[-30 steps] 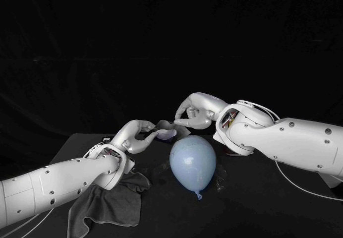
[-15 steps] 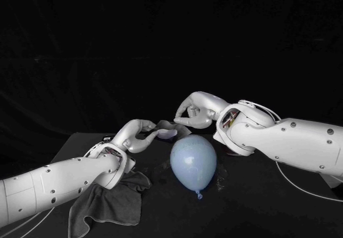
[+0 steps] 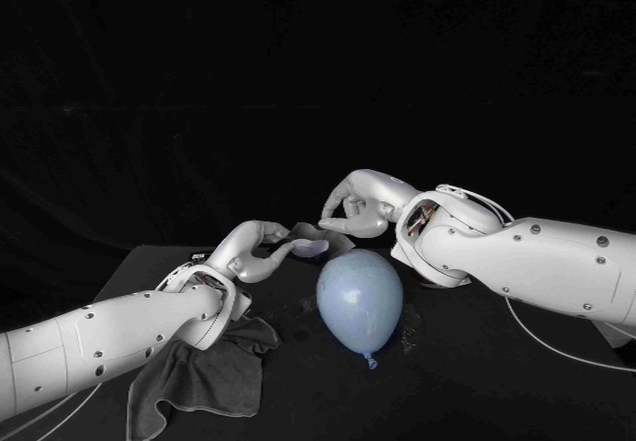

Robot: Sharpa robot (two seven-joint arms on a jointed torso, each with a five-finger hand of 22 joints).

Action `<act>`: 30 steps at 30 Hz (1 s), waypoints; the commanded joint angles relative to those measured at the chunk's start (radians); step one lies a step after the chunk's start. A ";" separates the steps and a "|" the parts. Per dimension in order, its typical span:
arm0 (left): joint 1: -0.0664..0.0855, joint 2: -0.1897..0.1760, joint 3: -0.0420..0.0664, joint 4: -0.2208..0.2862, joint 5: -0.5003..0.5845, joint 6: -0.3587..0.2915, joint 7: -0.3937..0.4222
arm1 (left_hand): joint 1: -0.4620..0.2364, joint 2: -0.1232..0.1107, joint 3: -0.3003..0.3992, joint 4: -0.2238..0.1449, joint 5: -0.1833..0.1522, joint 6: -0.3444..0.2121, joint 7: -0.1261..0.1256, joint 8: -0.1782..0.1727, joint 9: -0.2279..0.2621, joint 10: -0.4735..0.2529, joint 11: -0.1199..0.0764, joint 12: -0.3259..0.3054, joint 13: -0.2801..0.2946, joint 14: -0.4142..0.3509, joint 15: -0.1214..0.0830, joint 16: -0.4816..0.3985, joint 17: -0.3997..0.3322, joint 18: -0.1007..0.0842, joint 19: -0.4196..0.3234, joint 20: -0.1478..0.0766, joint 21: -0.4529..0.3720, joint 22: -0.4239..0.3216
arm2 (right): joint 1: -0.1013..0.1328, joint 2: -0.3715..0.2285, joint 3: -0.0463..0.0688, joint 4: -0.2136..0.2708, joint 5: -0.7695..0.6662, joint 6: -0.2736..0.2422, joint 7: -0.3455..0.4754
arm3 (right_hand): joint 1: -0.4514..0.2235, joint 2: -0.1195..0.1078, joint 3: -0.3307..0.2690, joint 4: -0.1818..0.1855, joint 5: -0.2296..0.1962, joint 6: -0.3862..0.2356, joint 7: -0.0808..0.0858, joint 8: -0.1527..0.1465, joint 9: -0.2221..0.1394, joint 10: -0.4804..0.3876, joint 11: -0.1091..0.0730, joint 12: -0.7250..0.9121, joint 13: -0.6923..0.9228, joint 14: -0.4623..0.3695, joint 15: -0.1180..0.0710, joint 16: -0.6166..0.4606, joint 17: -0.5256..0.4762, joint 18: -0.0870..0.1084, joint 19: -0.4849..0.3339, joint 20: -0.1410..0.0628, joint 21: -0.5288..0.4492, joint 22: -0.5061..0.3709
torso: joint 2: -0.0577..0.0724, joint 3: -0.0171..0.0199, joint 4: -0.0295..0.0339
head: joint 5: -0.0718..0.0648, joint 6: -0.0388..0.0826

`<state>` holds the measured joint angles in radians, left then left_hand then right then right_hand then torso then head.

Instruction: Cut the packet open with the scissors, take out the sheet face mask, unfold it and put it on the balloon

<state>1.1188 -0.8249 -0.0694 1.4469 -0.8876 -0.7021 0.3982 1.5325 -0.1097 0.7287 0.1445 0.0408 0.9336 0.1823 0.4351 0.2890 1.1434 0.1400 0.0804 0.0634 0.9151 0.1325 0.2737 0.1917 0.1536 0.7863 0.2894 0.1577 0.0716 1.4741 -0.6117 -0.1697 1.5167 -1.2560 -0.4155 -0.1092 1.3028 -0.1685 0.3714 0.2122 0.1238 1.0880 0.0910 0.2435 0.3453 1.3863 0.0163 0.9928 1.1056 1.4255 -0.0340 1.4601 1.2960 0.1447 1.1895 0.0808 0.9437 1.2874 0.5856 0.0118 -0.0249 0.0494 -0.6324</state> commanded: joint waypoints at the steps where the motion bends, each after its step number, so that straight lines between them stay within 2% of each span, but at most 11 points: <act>1: 0.002 0.003 0.002 0.003 -0.003 0.009 0.005 | -0.001 0.007 0.007 0.002 0.007 0.006 -0.003 0.002 0.043 0.007 0.001 -0.005 0.001 0.006 -0.002 -0.006 0.001 0.018 0.004 -0.001 0.003 0.001 | -0.002 0.003 0.000 -0.001 -0.024 0.024 -0.011 | 0.005 -0.008 0.002 -0.010 -0.011 0.006 -0.001 0.007 0.001 0.000 -0.003 0.002 0.003 0.006 -0.002 0.003 -0.001 -0.014 -0.003 -0.002 0.003 0.004 | 0.000 0.0003 0.0000 | 0.001 0.001; 13: 0.002 0.002 0.002 0.003 0.000 0.013 0.004 | -0.002 0.007 0.008 0.001 0.007 0.006 -0.003 0.003 0.044 0.007 0.002 -0.006 0.001 0.006 -0.002 -0.007 0.001 0.018 0.004 -0.001 0.003 0.001 | -0.003 -0.006 0.000 0.003 -0.041 0.031 -0.012 | 0.012 -0.016 0.006 -0.021 -0.027 0.004 0.000 0.008 0.002 -0.005 -0.002 -0.008 -0.001 0.001 -0.002 0.000 -0.009 -0.012 -0.010 -0.003 -0.006 0.003 | 0.000 0.0009 -0.0008 | 0.002 0.002; 30: 0.002 0.001 0.002 0.009 0.012 0.020 0.004 | -0.004 0.008 0.013 -0.001 0.007 0.005 -0.002 0.004 0.046 0.007 0.002 -0.008 0.000 0.005 -0.001 -0.009 0.001 0.018 0.003 -0.001 0.002 0.001 | -0.009 -0.005 -0.002 -0.009 -0.105 0.044 -0.004 | 0.015 -0.033 0.009 -0.032 -0.036 -0.018 0.012 0.000 -0.002 -0.042 0.008 -0.077 -0.044 -0.032 0.007 -0.022 -0.057 -0.004 -0.052 0.003 -0.062 -0.013 | 0.000 0.0001 -0.0002 | 0.001 0.001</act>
<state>1.1186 -0.8260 -0.0697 1.4501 -0.8834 -0.6938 0.3928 1.5286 -0.1137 0.7344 0.1447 0.0445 0.9319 0.1767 0.4338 0.2891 1.1417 0.1415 0.0763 0.0634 0.9151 0.1326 0.2698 0.1914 0.1533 0.7863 0.2894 0.1577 0.0716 1.4669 -0.6183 -0.1709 1.5089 -1.3130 -0.3931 -0.1158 1.3171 -0.1934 0.3811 0.1859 0.0948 1.0749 0.1035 0.2474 0.3447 1.3503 0.0271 0.9194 1.0627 1.3990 -0.0279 1.4405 1.2401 0.1378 1.1442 0.0862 0.8842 1.2746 0.5860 0.0122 -0.0252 0.0500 -0.6305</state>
